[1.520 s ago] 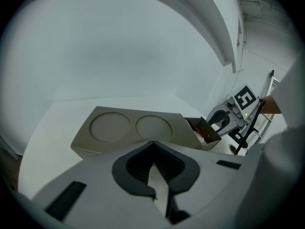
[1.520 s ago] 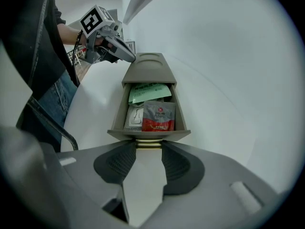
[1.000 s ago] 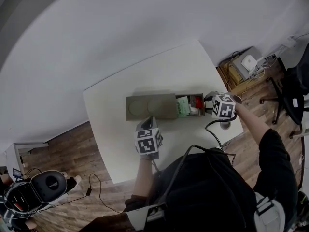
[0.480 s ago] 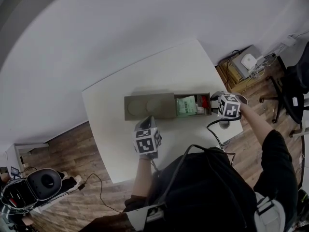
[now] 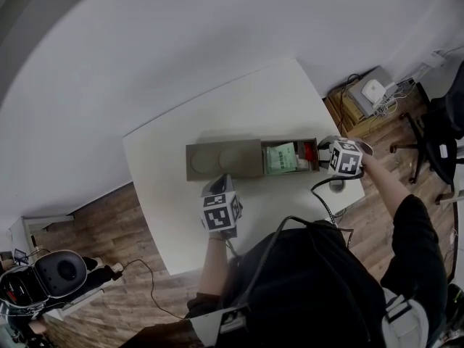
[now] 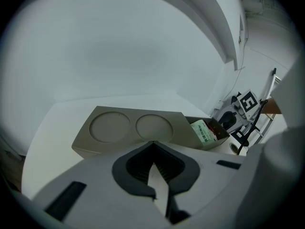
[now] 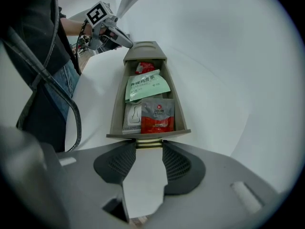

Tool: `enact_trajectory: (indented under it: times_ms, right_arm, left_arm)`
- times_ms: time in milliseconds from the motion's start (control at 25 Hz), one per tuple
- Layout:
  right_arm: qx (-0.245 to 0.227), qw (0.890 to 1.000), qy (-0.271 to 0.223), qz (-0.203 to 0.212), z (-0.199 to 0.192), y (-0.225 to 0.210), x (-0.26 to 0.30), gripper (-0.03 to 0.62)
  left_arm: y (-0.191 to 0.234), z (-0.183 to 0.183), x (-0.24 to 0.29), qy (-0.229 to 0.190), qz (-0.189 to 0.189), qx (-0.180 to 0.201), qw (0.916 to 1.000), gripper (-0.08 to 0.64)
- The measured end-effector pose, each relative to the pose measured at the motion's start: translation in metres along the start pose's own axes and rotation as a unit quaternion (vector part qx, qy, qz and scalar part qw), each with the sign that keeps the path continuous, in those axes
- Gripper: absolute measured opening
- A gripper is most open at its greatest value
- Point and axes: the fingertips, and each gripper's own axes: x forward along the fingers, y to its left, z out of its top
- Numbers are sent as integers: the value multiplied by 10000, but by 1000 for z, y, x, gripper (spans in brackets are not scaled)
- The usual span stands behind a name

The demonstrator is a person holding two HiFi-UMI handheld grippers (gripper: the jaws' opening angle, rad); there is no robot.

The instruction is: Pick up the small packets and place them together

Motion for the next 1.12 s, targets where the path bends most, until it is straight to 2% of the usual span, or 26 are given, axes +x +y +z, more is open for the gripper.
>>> enact_trajectory:
  times_ms: [320, 400, 480, 640, 720, 880, 1000, 1120]
  right_arm:
    - [537, 9985, -101, 102, -11, 4, -7, 182]
    - [723, 9972, -135, -128, -15, -1, -20, 182]
    - [952, 9937, -393, -442, -9, -9, -41, 181]
    - [1078, 9854, -970, -897, 33, -7, -71, 181]
    - [1121, 9835, -1074, -927, 56, 2, -67, 181]
    - [1482, 9836, -755, -695, 73, 18, -33, 177]
    - [1700, 9811, -482, -783, 74, 13, -19, 155]
    - [1681, 9819, -239, -833, 74, 7, -11, 138]
  left_arm:
    - [-1, -1, 0, 5, -33, 9, 10000, -3]
    - [-1, -1, 0, 3, -44, 1, 10000, -3]
    - [-1, -1, -1, -4, -49, -9, 10000, -3]
    - [0, -1, -1, -23, -63, -47, 10000, -3]
    - [0, -1, -1, -23, -54, -50, 10000, -3]
    - [0, 0, -2, -11, -82, -39, 10000, -3]
    - [-1, 0, -2, -27, -110, -61, 9999, -3]
    - [-1, -1, -3, -38, -132, -73, 9999, -3]
